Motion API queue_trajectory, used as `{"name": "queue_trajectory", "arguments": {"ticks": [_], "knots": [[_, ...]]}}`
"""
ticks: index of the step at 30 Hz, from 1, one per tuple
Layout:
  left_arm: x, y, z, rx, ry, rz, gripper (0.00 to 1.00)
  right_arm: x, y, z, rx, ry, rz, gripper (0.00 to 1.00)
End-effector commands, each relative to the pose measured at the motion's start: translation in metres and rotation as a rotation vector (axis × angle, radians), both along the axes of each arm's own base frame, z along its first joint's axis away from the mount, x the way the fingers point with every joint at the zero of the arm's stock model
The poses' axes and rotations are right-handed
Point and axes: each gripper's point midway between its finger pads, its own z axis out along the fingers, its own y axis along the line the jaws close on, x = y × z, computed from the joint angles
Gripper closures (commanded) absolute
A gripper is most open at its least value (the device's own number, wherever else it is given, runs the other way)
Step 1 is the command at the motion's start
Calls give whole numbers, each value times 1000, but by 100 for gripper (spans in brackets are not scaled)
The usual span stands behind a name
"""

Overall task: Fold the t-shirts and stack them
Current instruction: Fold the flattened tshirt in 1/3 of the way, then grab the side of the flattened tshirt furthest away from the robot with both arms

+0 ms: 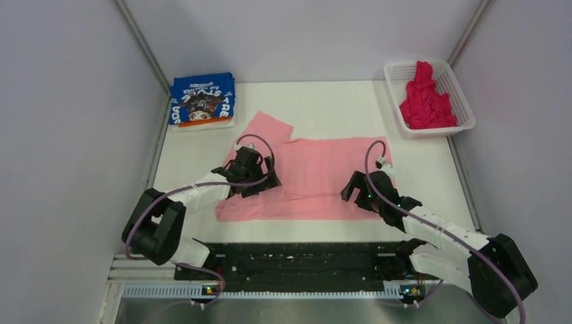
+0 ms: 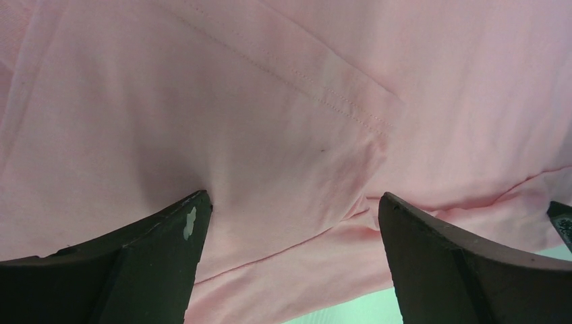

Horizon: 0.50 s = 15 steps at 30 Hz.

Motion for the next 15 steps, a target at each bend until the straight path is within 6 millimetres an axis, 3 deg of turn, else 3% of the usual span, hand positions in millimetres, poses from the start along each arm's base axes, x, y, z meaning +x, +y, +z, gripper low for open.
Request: {"name": "queue_trajectory", "arguments": {"ticks": [1, 7, 11, 15], "knots": [[-32, 18, -22, 13, 72, 58, 1, -43, -20, -24, -23, 137, -64, 1], [-56, 24, -22, -23, 89, 86, 1, -66, -21, -23, 34, 165, -45, 1], [-63, 25, -15, -58, 75, 111, 1, -59, -17, -10, 40, 108, -9, 1], [-59, 26, -6, -66, 45, 129, 1, -42, -13, 16, 45, 16, 3, 1]]}}
